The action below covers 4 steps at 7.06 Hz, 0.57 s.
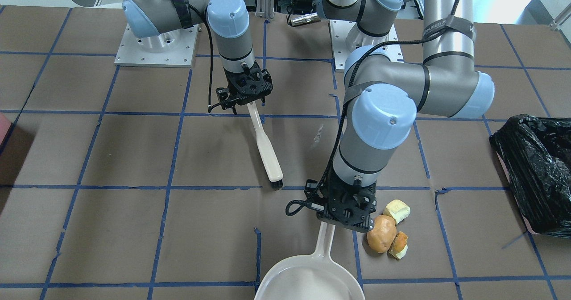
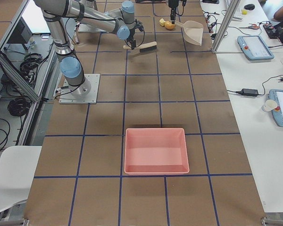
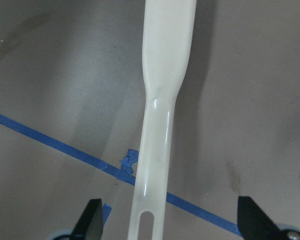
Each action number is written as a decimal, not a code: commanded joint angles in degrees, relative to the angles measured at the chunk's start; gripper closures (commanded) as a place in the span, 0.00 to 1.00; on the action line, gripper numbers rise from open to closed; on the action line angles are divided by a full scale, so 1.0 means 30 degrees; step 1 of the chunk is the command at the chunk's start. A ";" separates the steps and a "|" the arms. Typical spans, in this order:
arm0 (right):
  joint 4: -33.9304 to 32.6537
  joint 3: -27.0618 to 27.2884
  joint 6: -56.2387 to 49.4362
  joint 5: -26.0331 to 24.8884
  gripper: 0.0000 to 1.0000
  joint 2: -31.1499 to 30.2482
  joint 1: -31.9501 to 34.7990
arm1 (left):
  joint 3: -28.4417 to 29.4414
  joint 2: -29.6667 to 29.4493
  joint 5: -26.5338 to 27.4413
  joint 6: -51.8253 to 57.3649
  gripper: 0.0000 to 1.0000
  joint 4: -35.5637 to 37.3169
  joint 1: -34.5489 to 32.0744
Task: Sweep and dump trash in nearest bin
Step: 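Set the dustpan by the food with the left gripper while the right lifts the brush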
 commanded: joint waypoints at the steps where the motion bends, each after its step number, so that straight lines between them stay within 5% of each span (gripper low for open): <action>1: -0.0109 0.0106 -0.0053 -0.0034 0.17 0.0184 0.0146 | -0.0029 0.0941 0.0275 0.3092 0.90 -0.1726 0.1848; 4: -0.0196 0.0312 -0.0053 -0.0033 0.18 0.0623 0.0409 | -0.0466 0.2816 0.0947 0.9176 0.91 -0.3638 0.4601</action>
